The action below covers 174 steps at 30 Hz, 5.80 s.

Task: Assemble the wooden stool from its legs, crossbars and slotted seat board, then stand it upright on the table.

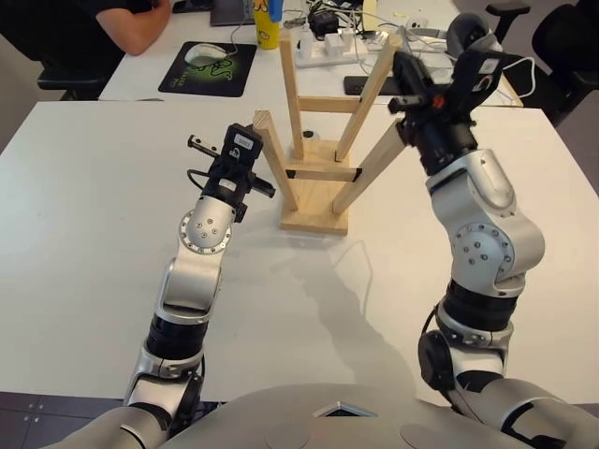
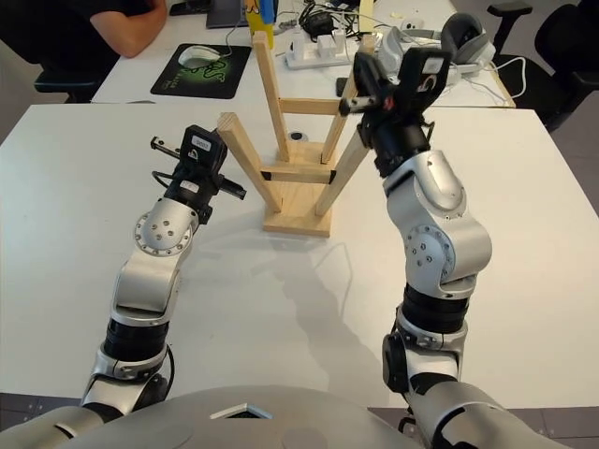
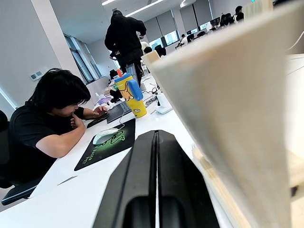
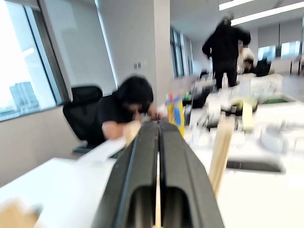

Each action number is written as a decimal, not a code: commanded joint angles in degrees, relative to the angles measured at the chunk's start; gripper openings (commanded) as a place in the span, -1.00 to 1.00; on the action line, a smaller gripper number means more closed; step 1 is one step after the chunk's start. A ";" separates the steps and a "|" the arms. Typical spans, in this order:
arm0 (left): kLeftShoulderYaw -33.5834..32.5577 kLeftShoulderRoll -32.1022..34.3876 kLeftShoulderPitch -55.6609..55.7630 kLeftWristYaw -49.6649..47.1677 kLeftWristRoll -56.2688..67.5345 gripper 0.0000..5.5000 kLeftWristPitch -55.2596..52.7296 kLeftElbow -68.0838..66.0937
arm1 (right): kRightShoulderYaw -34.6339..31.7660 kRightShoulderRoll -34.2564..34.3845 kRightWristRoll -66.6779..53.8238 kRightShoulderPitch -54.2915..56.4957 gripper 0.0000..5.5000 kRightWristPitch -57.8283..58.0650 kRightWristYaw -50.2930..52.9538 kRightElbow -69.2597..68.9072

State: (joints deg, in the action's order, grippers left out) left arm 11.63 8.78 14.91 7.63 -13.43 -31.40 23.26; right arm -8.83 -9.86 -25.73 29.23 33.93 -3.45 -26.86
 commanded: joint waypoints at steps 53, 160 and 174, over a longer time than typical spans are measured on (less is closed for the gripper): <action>-5.78 2.15 -9.13 -2.64 -1.02 -1.00 5.40 -4.34 | 11.42 -11.57 12.07 -3.05 -1.00 -40.18 -51.36 49.87; 12.94 36.09 5.02 50.93 0.72 -1.00 44.30 -43.40 | 22.13 -7.42 24.11 -2.94 -1.00 -49.49 -54.82 72.09; 8.36 41.74 -14.86 53.68 16.34 -1.00 23.01 -7.19 | 22.91 -21.38 16.55 -33.50 -1.00 -26.08 -52.37 21.05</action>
State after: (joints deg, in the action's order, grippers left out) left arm 16.52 52.46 5.73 58.55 -0.37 -4.29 8.64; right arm 10.63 -32.43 -6.68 -0.11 4.66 -54.30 1.78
